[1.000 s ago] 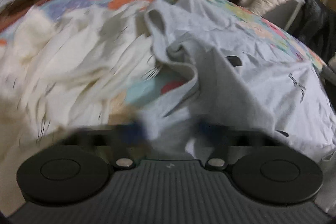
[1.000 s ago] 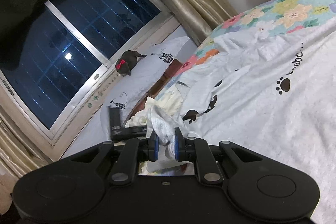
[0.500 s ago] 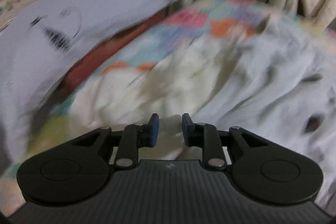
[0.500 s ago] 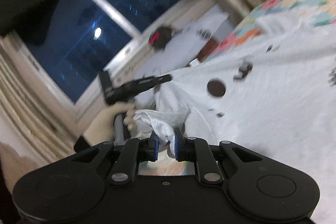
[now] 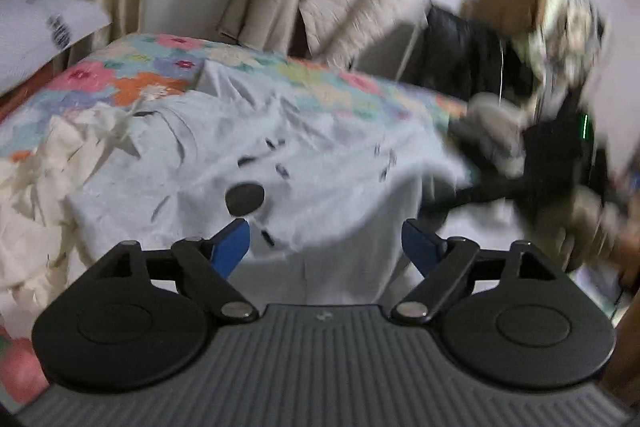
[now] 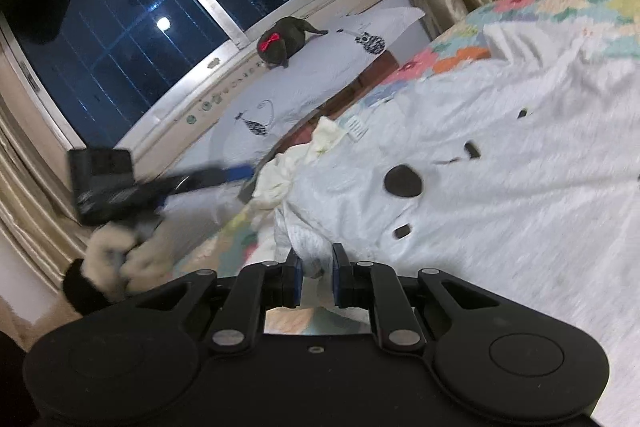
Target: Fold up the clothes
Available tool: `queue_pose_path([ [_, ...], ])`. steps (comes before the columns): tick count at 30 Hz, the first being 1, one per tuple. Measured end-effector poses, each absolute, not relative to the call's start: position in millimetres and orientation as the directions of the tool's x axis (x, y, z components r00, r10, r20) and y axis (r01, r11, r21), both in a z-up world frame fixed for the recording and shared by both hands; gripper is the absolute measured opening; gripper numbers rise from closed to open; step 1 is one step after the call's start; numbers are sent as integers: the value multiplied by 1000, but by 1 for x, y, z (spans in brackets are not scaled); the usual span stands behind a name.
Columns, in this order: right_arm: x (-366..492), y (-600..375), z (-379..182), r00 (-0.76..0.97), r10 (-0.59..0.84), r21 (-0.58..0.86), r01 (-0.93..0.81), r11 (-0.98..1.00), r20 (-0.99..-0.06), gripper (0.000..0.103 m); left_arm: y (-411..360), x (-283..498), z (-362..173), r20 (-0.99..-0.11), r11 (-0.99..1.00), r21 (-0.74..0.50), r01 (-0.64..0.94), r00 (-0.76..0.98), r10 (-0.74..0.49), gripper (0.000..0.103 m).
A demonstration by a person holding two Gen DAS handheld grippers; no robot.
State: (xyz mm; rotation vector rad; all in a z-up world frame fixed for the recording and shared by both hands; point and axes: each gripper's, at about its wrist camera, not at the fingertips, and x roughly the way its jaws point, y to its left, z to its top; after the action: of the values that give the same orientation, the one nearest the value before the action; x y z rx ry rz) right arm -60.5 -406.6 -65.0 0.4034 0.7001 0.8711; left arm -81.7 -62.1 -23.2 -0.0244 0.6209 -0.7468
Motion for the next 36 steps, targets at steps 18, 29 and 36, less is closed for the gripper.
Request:
queue_pose_path([
  [18,-37,-411,-45,573,654,338,-566,752,-495,25,-78,-55,-71,-549,877,-286,385,684,-480,8],
  [29,-182,-534,-53,711,195,87,-185,979,-675,42,-79,-42,-68,-561,887,-293,356,688,-461,8],
  [36,-259,-548,-64,710,-5,-177,-169,970,-704,42,-79,-41,-63,-561,886,-334,321,688,-460,8],
])
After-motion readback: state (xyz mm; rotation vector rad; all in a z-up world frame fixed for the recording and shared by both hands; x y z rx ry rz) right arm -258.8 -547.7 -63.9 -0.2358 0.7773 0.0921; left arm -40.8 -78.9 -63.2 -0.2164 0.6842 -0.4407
